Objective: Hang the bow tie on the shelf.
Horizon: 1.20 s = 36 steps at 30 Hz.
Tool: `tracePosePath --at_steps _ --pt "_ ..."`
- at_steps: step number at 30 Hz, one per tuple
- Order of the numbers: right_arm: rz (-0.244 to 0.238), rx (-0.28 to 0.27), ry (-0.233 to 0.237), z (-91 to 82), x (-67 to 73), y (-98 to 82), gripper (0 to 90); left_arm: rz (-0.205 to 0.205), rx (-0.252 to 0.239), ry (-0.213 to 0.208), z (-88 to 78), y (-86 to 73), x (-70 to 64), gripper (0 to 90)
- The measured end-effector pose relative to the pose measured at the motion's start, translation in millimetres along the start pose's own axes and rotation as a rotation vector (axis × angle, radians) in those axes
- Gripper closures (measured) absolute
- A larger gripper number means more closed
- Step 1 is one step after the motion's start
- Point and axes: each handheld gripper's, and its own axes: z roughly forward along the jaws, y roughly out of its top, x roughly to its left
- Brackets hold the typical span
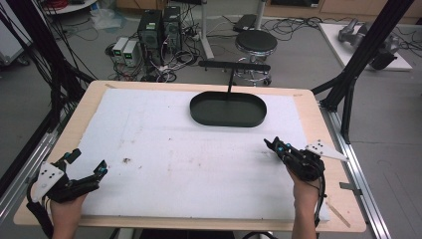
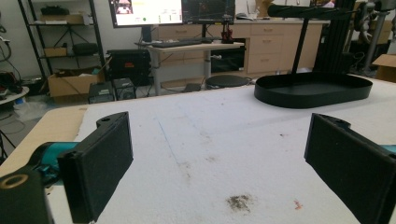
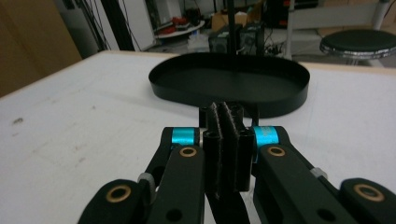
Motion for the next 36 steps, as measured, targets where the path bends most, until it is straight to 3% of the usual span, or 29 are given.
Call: tracePosePath --at_steps 10,13,15,23,28,36 --pt "-0.008 -0.131 0.044 3.7 1.7 30.1 86.6 0.004 0.011 0.009 0.0 -2.3 2.0 8.2" --pt "-0.007 -0.143 0.067 8.6 0.3 42.6 86.6 0.003 0.009 0.010 0.4 -2.6 1.5 8.2" --pt "-0.012 -0.145 0.066 10.0 -0.1 44.9 86.6 0.001 0.009 0.009 0.7 -2.8 1.4 8.2" --pt "-0.068 -0.141 0.122 37.9 0.5 89.9 86.6 0.013 0.018 0.008 3.1 -4.3 0.7 8.2" --pt "-0.109 -0.139 0.126 55.2 2.4 110.5 86.6 0.011 0.001 0.019 1.0 -2.8 1.1 8.2" --pt "-0.122 -0.121 0.125 76.9 -6.4 132.5 86.6 0.013 -0.012 0.013 1.0 1.6 -0.7 8.2"
